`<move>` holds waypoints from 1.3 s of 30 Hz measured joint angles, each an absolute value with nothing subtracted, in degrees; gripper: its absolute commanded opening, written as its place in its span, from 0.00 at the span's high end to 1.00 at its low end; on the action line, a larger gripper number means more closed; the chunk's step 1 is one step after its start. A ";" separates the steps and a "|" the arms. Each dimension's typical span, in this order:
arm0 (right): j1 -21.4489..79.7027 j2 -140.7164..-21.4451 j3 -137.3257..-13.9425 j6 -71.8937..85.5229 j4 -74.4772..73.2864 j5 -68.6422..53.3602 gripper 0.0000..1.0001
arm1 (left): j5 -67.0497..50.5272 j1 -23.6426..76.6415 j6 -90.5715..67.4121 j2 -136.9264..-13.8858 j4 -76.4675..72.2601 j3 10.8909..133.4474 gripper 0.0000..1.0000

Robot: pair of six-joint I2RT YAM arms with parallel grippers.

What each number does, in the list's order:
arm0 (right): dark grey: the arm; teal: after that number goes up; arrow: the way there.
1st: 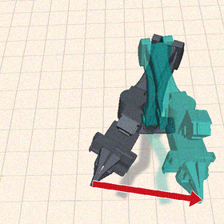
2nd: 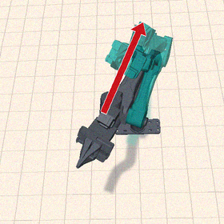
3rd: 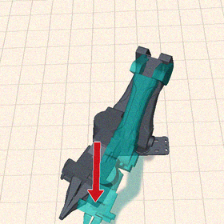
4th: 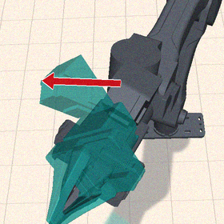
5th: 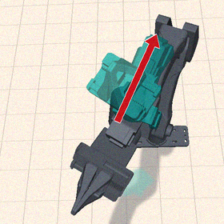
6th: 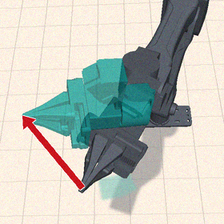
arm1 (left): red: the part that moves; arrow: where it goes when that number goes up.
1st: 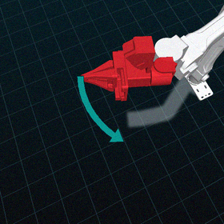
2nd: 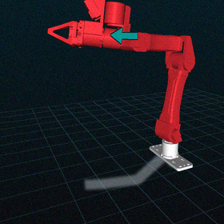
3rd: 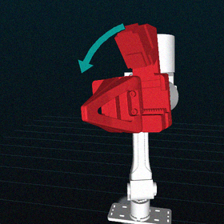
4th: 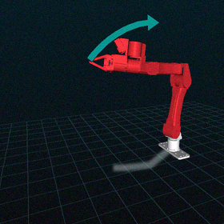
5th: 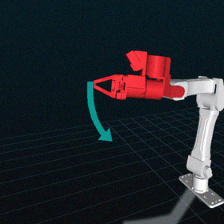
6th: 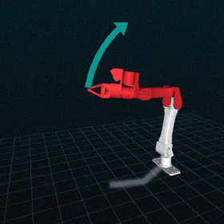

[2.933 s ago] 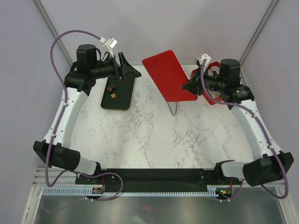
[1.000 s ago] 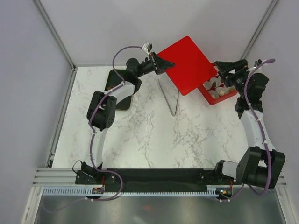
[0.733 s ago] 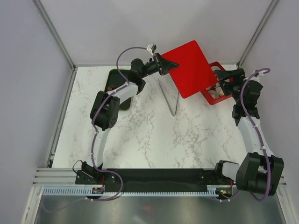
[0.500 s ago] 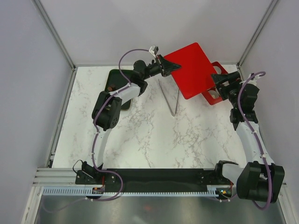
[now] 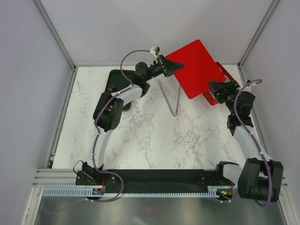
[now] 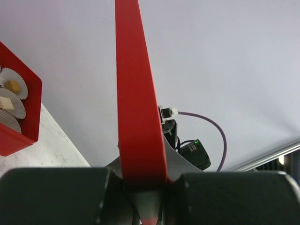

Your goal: Pack the chocolate

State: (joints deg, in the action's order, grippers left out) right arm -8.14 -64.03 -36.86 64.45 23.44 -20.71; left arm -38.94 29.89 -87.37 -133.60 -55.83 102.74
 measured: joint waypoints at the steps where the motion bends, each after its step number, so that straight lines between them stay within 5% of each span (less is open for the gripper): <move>1: -8.10 -64.23 -35.73 65.45 25.56 -21.12 0.46 | -38.76 29.89 -87.39 -133.60 -55.81 102.72 0.97; 4: -8.10 -64.69 -33.54 67.88 30.87 -22.11 0.53 | -37.80 30.11 -87.37 -133.60 -55.77 102.43 0.98; 8: -8.10 -65.45 -32.49 70.06 36.47 -22.39 0.77 | -37.10 30.61 -87.39 -133.69 -55.33 101.75 0.95; 12: -8.14 -68.75 -32.51 72.73 43.29 -23.14 0.99 | -35.99 30.39 -87.85 -133.69 -54.63 101.27 0.82; 18: -8.27 -76.95 -34.15 76.93 50.92 -25.15 1.00 | -36.95 29.98 -87.79 -133.78 -54.33 99.11 0.50; 21: -9.98 -80.86 -37.12 78.08 52.80 -26.46 1.00 | -38.04 29.80 -87.48 -133.78 -54.46 96.42 0.44; 39: -23.94 -105.65 -55.31 83.77 54.78 -38.22 1.00 | -42.65 27.20 -77.36 -116.57 -47.16 74.37 0.40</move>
State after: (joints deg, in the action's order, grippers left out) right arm -23.94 -105.65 -55.31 83.77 54.78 -38.22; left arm -42.65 27.20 -77.36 -116.57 -47.16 74.37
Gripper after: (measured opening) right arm 0.203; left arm 0.599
